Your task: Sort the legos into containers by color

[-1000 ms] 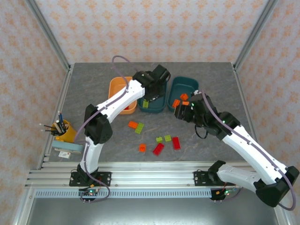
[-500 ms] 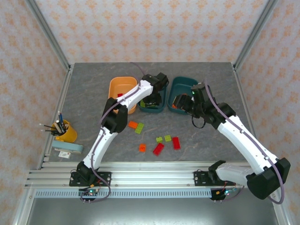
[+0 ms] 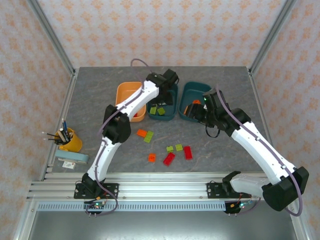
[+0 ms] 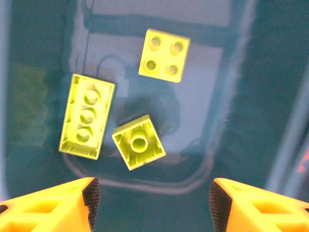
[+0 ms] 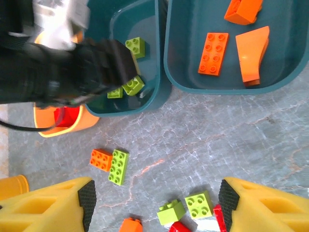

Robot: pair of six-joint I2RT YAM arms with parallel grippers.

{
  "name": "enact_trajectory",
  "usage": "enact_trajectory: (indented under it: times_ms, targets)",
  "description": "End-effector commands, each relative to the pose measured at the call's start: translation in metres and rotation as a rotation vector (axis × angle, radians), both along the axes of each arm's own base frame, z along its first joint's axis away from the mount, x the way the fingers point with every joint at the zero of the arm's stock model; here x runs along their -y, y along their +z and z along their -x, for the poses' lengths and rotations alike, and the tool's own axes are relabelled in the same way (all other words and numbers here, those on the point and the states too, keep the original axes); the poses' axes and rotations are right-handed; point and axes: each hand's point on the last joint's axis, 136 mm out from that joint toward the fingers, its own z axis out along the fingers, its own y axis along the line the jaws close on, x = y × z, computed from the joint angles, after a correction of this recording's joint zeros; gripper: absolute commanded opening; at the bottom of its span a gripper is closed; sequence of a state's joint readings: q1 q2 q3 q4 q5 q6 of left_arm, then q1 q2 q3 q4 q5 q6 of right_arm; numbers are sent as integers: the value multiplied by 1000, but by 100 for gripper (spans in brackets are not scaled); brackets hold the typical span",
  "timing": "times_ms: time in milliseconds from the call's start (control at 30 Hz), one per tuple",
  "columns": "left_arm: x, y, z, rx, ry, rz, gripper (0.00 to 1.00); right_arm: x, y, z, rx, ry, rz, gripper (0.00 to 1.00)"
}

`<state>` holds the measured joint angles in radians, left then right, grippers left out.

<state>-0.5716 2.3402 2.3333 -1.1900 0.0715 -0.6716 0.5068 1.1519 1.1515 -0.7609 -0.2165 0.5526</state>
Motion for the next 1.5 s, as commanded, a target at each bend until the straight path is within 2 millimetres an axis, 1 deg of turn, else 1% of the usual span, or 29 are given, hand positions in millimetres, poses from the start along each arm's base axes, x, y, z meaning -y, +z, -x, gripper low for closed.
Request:
enact_trajectory:
  times_ms: [0,133,200,233,333,367,400,467,500,600,667,733,767,833,933,1000,1067,1133,1233,1333,1467]
  targets:
    - [-13,92,8,162,23,61,67,16,10,3,16,6,94,68]
    - [-37,147,21,281,41,85,68,16,15,7,15,7,113,66]
    - [-53,173,31,350,49,90,69,11,16,9,18,15,118,66]
    - [-63,190,39,392,55,97,69,7,17,10,22,21,123,66]
    - [-85,215,61,470,48,97,72,-8,17,15,30,46,137,66]
    - [-91,216,69,478,42,89,72,-13,19,17,39,55,136,66]
    - [-99,219,80,492,37,82,74,-22,11,17,23,71,154,66]
    - [-115,212,100,487,38,55,74,-39,8,20,28,109,175,66]
    - [-124,203,112,475,41,38,75,-50,3,21,24,132,187,66]
    - [-148,166,149,414,64,5,75,-84,-16,25,6,197,224,66]
    - [-163,141,174,375,88,-8,76,-112,-30,26,2,246,241,66]
    - [-187,120,201,357,148,-33,77,-144,-44,27,5,314,267,66]
    - [-195,114,212,356,169,-36,77,-159,-48,27,15,358,282,66]
    - [-210,104,235,356,208,-17,77,-189,-63,27,21,469,305,67]
    - [-225,94,262,352,246,8,78,-216,-89,28,2,639,338,68]
    - [-234,93,274,360,259,4,78,-226,-106,30,-10,752,384,69]
    - [-242,95,281,374,272,-3,78,-233,-120,28,-16,851,446,71]
    - [-245,99,285,392,283,9,79,-239,-134,23,-26,933,513,71]
    - [-245,105,288,418,298,49,80,-254,-148,15,-34,1023,563,72]
    - [-246,109,292,441,309,83,83,-257,-168,4,-62,1036,630,71]
    - [-248,112,297,446,313,97,85,-252,-182,-13,-83,996,654,71]
